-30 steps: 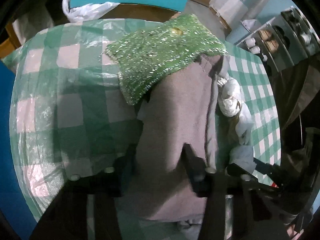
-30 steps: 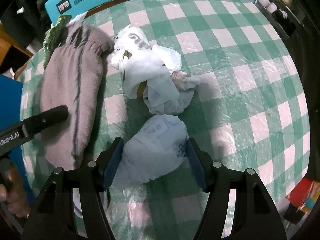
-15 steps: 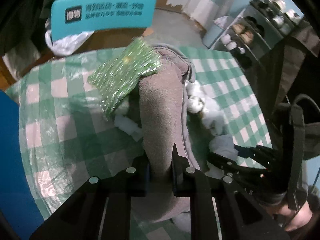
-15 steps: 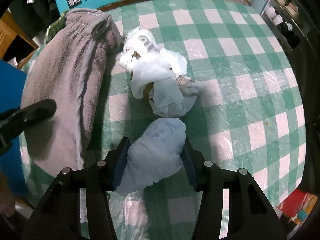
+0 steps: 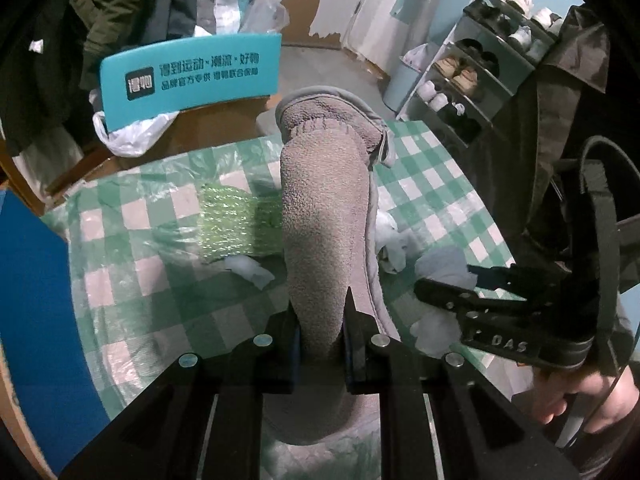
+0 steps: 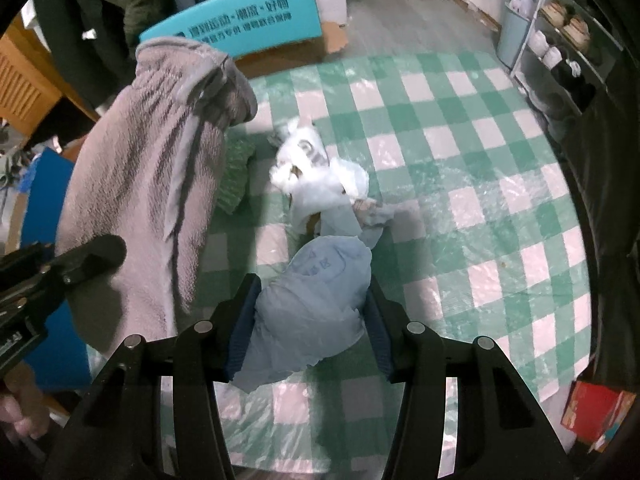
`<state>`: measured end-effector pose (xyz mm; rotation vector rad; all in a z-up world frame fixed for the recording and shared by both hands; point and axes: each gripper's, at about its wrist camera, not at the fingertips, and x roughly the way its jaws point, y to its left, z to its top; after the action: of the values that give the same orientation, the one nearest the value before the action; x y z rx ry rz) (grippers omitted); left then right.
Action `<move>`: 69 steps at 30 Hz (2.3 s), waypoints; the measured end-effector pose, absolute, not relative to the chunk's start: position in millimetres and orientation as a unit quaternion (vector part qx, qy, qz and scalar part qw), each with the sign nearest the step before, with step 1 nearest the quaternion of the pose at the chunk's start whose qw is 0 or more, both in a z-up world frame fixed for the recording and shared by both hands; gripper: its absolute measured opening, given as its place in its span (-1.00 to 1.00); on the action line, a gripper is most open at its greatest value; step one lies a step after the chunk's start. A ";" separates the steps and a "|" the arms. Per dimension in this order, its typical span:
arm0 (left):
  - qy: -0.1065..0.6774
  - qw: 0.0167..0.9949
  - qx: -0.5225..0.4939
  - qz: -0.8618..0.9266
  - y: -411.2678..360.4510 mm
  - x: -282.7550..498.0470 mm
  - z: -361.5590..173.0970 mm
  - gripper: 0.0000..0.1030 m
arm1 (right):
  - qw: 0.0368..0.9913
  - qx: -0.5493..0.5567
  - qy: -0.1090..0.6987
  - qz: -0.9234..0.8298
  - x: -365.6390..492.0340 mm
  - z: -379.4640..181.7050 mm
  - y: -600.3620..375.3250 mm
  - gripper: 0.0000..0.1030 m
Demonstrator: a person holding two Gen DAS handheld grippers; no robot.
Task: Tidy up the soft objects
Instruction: 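Close the left gripper on the grey towel while the right gripper grasps the pale blue bag, then lift and carry the grey towel and pale blue bag over the cardboard box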
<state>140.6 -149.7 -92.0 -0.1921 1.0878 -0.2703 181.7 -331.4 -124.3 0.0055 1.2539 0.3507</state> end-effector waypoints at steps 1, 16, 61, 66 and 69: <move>0.513 0.844 -0.090 -0.126 -148.4 138.9 -89.8 -0.71 | 0.798 0.002 0.580 0.166 180.1 -120.3 -331.3 -0.03; 0.495 0.859 -0.077 -0.100 -128.4 109.8 -65.7 -0.71 | 0.813 -0.004 0.547 0.202 163.2 -75.2 -333.9 -0.03; 0.443 0.888 -0.110 -0.060 -52.4 44.8 -8.4 -0.70 | 0.810 -0.044 0.501 0.302 131.4 -10.8 -245.3 -0.03; 0.438 0.890 -0.118 -0.048 -38.5 36.7 -4.0 -0.70 | 0.807 -0.048 0.501 0.311 129.0 -9.3 -232.3 -0.03; 0.436 0.890 -0.122 -0.042 -31.0 33.4 -2.4 -0.70 | 0.804 -0.050 0.502 0.316 127.3 -9.2 -223.6 -0.03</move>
<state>33.4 -31.0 -2.4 -0.2541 0.9059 -0.0882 127.3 -223.6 -9.2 -0.1070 1.0745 0.6776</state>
